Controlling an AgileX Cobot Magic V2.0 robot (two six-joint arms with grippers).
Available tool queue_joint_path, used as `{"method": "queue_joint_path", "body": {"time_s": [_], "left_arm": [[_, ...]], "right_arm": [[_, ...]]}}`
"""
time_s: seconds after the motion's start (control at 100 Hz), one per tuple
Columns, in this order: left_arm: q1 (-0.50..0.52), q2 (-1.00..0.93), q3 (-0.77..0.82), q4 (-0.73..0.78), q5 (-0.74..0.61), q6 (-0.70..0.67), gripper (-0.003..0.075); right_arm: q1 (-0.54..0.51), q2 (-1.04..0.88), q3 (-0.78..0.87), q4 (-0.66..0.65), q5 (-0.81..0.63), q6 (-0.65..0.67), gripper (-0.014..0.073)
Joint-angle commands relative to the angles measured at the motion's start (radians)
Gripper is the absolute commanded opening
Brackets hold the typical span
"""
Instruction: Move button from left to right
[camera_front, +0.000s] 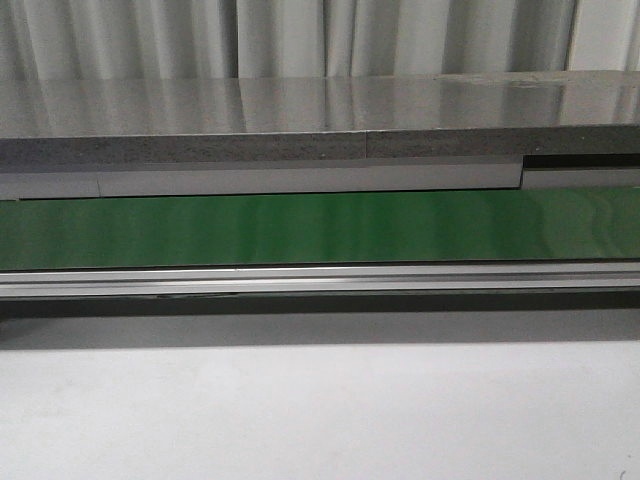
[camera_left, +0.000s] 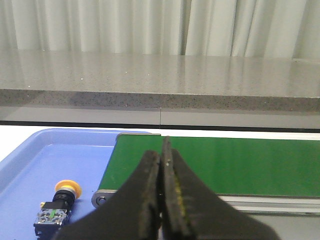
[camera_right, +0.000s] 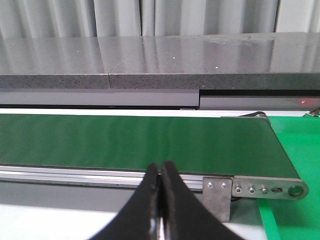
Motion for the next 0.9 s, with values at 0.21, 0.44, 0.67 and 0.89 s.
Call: {"method": "queue_joint_path", "body": {"time_s": [0.21, 0.44, 0.67, 0.89], "left_arm": [[-0.007, -0.034, 0.045, -0.011, -0.088, -0.009, -0.0019], [-0.007, -0.034, 0.03, -0.011, -0.088, -0.009, -0.0019], [-0.007, 0.02, -0.08, -0.042, 0.025, -0.009, -0.0019], [-0.007, 0.213, -0.285, -0.065, 0.206, -0.009, -0.0019]], "right_arm": [[-0.005, -0.014, -0.019, -0.003, -0.087, -0.002, -0.0068], [-0.005, -0.014, -0.019, -0.003, -0.087, -0.002, -0.0068], [-0.005, -0.014, -0.019, -0.003, -0.087, -0.002, -0.0068], [-0.005, -0.014, -0.019, -0.003, -0.087, -0.002, -0.0068]]}}
